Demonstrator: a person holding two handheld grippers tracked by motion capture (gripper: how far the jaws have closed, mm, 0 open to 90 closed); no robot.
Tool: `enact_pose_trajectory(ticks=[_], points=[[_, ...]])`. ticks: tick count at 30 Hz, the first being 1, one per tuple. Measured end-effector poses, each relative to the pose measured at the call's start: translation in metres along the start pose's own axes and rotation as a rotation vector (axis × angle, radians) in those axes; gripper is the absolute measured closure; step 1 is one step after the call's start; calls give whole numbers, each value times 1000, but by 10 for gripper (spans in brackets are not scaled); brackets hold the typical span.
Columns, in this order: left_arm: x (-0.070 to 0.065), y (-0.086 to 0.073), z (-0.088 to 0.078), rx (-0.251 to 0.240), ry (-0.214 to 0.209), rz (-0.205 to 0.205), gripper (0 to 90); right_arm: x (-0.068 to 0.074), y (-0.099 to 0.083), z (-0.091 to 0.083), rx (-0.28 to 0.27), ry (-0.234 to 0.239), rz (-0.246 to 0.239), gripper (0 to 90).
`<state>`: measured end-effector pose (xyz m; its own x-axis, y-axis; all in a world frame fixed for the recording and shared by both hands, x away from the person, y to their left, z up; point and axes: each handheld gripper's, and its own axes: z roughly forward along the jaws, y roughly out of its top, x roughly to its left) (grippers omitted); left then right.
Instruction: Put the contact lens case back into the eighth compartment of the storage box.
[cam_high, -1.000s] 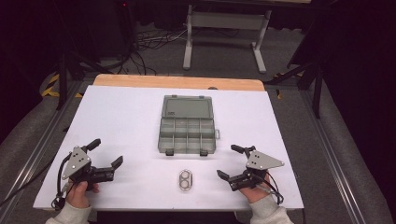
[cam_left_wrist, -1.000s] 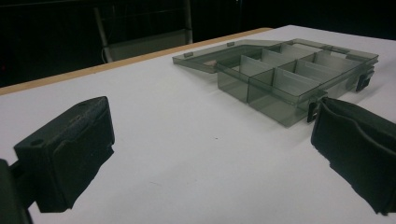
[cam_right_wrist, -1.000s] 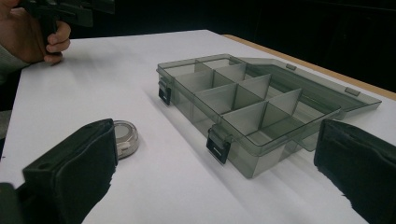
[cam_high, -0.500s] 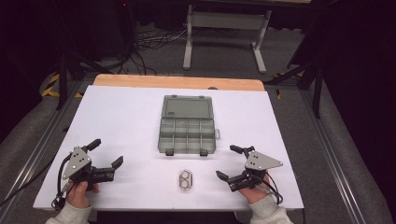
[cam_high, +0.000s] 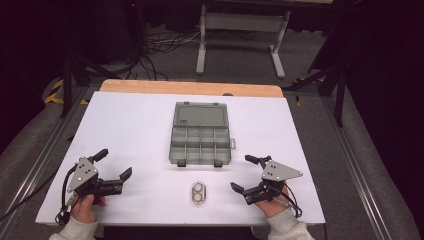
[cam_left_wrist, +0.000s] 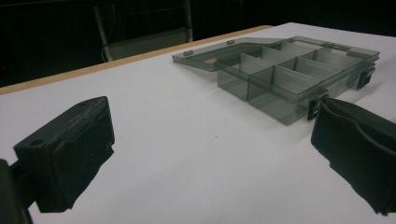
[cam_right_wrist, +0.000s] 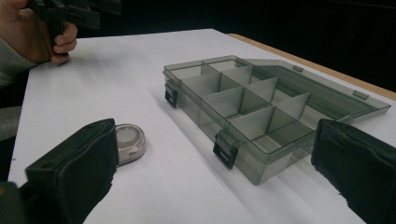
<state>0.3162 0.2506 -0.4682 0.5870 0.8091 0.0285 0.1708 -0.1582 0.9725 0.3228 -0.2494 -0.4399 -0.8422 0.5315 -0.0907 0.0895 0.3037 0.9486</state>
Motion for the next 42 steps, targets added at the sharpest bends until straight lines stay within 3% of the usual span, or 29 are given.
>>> enact_pose_trajectory(ticks=[6,42], points=[[-1,0,1,1,0,4,2,0,8,6,32,16,1,18],[0,0,1,4,-4,5,3,9,48,59,72,161,-37,20]])
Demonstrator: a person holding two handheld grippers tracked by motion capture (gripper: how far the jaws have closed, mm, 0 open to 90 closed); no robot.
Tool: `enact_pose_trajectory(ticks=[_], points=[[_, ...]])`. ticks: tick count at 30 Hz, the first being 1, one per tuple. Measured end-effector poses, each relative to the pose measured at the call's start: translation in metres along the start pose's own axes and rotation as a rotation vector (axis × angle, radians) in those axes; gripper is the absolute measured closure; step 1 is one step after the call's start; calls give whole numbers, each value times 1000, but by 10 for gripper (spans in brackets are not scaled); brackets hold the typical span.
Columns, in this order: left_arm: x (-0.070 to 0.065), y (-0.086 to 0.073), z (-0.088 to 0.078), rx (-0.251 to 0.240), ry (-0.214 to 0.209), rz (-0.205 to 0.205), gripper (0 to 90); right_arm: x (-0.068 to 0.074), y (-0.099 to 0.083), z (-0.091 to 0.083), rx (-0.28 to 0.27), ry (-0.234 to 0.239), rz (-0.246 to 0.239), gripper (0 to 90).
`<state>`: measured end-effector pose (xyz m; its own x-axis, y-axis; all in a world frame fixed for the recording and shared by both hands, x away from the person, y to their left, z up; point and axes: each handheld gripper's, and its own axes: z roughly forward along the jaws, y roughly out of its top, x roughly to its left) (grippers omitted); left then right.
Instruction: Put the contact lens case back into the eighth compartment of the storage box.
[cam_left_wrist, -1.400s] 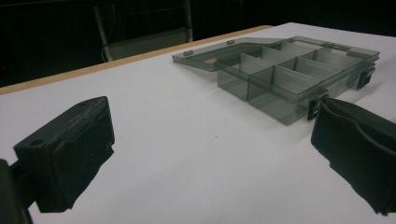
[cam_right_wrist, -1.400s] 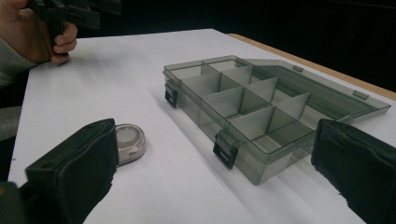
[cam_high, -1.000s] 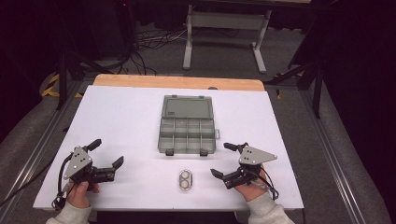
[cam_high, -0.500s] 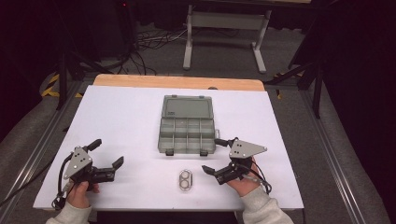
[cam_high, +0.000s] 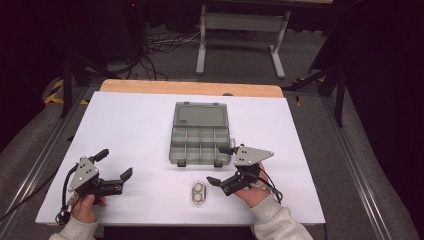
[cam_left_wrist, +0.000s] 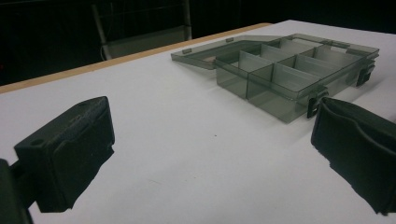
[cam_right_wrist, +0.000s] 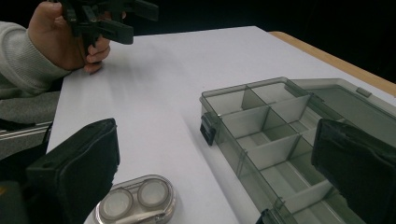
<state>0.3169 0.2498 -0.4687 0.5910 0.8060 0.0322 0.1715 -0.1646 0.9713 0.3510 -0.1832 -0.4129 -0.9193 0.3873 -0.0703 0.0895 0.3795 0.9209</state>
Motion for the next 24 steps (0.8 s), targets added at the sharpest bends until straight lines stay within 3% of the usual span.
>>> enact_pose_trajectory(ticks=[24], points=[[-1,0,0,7,0,5,3,3,16,30,42,79,-37,28]])
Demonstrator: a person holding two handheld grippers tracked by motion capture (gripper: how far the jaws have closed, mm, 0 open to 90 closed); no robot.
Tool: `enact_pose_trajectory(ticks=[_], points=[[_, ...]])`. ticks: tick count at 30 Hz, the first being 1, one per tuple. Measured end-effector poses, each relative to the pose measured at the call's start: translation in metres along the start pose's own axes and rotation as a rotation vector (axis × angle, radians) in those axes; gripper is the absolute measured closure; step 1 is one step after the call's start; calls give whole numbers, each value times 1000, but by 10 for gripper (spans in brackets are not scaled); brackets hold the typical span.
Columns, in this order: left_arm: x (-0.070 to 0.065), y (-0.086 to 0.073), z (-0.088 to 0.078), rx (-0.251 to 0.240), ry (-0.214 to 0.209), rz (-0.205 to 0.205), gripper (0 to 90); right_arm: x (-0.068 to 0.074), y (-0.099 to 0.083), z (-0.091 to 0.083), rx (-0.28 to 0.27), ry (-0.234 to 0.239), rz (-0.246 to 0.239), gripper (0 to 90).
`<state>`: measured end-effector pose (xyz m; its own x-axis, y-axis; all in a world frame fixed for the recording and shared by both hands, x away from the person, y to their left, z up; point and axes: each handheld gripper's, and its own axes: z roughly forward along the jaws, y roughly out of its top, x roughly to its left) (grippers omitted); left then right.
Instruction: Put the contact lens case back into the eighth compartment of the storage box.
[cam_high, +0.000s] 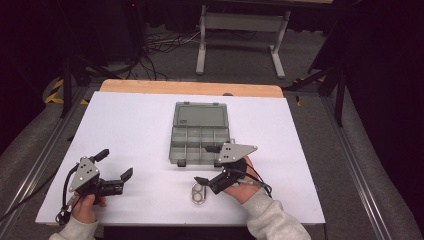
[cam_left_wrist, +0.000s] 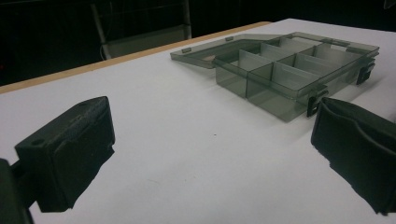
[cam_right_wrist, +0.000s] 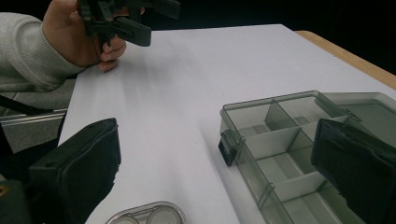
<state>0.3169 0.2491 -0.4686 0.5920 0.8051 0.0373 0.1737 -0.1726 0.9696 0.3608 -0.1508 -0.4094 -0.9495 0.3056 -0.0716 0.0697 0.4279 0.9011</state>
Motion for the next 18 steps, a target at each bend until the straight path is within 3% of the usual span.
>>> enact_pose_trajectory(ticks=[15,18], points=[[0,0,0,2,-5,3,4,4,3,9,95,91,-22,61],[0,0,0,0,-6,0,4,5,4,11,145,116,-25,65]])
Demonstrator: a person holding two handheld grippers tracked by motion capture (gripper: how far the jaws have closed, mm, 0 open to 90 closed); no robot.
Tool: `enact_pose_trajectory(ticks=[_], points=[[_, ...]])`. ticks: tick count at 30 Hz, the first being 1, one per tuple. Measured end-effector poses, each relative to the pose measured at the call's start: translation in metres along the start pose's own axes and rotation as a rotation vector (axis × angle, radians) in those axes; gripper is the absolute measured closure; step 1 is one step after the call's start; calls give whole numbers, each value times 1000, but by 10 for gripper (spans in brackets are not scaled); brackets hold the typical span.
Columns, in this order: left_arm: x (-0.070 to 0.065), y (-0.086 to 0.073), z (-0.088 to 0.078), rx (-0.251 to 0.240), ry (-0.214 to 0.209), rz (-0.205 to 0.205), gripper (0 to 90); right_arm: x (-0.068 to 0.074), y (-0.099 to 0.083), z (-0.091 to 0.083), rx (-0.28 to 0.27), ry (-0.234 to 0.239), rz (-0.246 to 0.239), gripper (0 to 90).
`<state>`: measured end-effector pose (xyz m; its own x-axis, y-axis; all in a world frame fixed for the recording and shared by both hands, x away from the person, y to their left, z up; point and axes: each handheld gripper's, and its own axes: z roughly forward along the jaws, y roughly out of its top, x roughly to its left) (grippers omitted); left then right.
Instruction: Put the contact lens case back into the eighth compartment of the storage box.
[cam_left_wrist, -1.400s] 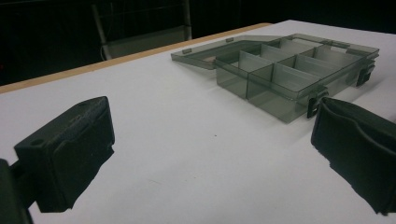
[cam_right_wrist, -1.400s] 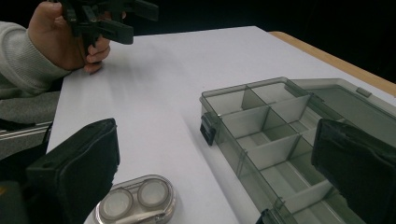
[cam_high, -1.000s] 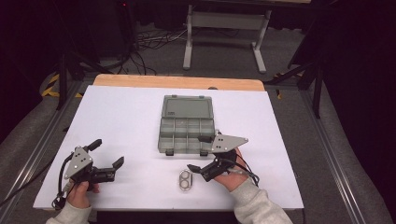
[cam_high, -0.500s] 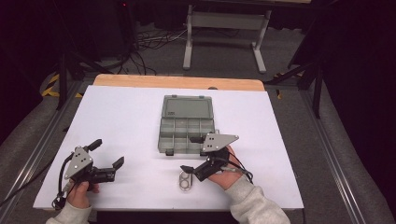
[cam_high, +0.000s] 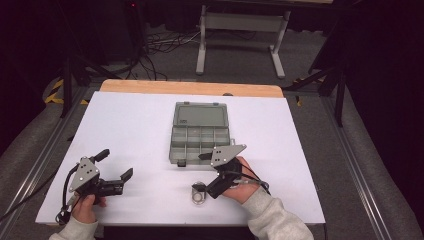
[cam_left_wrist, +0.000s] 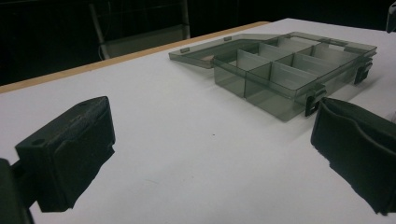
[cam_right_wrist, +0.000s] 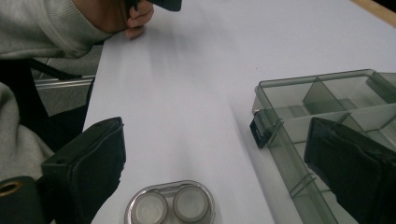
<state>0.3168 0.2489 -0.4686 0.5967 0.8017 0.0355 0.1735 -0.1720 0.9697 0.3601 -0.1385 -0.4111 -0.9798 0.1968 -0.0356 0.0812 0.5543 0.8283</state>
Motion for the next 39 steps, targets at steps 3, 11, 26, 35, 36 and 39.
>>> enact_pose_trajectory(ticks=[3,11,26,35,36,39], points=[[0,0,0,0,-1,0,4,0,1,0,28,16,-4,64],[0,0,0,0,-1,-1,4,1,1,3,109,51,-17,70],[0,0,0,-1,-1,-2,4,5,3,11,242,103,-65,73],[0,0,0,0,-2,-1,4,7,5,15,295,112,-88,79],[0,0,0,0,-2,0,4,8,5,16,311,116,-90,80],[0,0,0,0,-2,-1,4,8,5,17,325,119,-96,82]])
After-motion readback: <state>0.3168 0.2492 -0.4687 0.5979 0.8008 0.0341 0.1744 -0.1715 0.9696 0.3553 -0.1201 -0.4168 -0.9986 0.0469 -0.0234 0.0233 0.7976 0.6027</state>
